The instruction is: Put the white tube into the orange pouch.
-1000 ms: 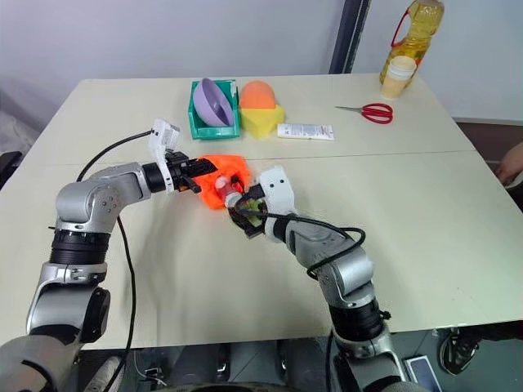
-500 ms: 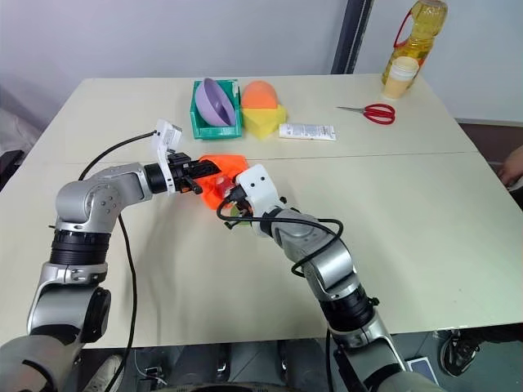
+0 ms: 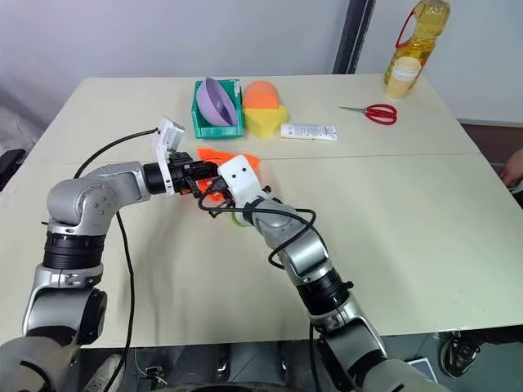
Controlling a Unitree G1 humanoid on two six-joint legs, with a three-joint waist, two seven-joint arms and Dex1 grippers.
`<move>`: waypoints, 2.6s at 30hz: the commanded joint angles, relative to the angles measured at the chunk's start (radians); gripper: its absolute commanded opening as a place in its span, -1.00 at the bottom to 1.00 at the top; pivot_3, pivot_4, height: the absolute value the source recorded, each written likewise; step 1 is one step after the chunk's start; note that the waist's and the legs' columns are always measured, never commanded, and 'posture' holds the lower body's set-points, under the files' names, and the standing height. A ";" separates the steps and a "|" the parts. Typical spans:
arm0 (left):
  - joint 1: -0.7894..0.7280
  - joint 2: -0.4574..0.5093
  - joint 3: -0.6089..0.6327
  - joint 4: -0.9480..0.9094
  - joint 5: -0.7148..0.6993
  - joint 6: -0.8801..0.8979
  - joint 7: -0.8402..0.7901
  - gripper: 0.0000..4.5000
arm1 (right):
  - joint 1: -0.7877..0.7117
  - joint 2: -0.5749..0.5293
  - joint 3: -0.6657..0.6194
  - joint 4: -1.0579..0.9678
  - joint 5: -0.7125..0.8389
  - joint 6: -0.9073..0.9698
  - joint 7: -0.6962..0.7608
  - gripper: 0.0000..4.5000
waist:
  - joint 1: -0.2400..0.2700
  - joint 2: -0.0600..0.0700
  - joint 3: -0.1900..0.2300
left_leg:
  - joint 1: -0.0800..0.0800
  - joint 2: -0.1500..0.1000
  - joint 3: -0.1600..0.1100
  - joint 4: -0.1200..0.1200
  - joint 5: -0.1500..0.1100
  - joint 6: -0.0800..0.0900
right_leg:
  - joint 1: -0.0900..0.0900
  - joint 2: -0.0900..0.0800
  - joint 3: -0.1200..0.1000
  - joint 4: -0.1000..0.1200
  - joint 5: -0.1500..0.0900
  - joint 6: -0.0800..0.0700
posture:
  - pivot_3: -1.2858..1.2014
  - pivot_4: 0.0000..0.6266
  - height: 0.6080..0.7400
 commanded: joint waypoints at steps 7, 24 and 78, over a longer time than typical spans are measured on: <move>0.057 0.063 -0.043 -0.008 0.075 -0.132 -0.059 -1.00 | 0.161 -0.146 -0.064 -0.300 0.059 0.139 0.081 0.57 | -0.008 0.000 0.000 | 0.002 0.002 -0.001 0.000 0.000 0.000 | 0.000 0.003 0.000 0.000 0.000 0.000 | 0.03 -0.52 0.79; 0.103 0.064 -0.026 -0.022 0.078 -0.157 -0.058 -1.00 | 0.114 -0.209 0.067 -0.199 -0.023 0.009 0.165 0.79 | -0.008 0.000 0.000 | 0.001 0.001 0.000 0.000 0.000 0.000 | 0.000 0.003 0.000 0.000 0.000 0.000 | 0.03 -0.52 0.79; 0.206 0.230 -0.078 -0.176 -0.027 -0.078 -0.325 0.47 | 0.411 -0.676 -0.568 -0.715 0.349 0.239 0.406 -1.00 | -0.003 0.000 0.000 | 0.002 0.001 -0.001 0.000 0.000 0.000 | 0.001 0.003 0.000 0.000 0.000 -0.001 | 0.03 -0.52 0.79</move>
